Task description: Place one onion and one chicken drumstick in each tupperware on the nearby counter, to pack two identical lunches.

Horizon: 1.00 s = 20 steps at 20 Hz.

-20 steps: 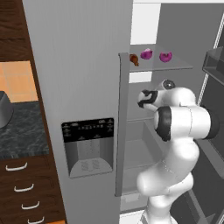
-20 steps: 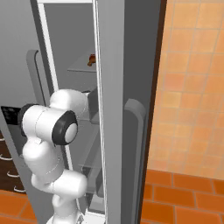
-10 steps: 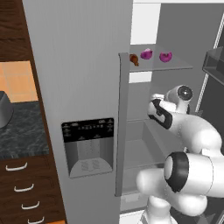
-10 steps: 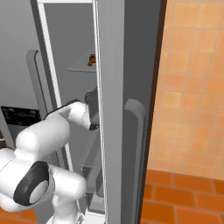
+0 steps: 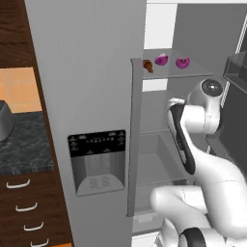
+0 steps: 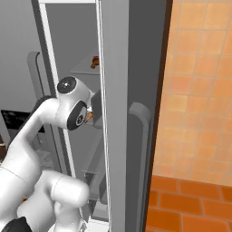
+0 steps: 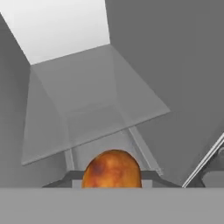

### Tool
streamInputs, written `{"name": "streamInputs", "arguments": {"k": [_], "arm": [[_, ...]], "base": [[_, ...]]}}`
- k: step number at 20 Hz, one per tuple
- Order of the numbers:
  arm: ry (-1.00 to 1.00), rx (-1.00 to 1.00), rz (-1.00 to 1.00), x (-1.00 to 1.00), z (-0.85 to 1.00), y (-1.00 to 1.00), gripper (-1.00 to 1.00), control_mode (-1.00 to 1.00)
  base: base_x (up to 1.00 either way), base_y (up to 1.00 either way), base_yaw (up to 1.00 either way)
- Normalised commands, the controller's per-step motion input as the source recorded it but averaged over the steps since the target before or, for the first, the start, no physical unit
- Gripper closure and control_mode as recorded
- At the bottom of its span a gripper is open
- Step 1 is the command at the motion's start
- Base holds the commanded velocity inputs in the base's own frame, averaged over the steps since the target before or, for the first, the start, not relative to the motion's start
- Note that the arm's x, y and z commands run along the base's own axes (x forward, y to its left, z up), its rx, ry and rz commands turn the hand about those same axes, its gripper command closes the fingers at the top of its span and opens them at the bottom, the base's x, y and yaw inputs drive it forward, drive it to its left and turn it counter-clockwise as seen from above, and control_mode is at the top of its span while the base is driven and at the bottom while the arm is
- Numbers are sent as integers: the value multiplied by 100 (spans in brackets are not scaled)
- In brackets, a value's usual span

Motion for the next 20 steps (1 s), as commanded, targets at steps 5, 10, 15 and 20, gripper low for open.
{"name": "streamInputs", "arguments": {"k": [5,10,15,20], "arm": [[10,6,22,-45,0,20,100,-100],[0,-2,5,-33,-2,16,100,100],[0,0,0,0,0,0,100,100],[0,0,0,0,0,0,100,100]], "base": [[0,0,0],[-56,58,19],[-70,100,34],[34,100,22]]}}
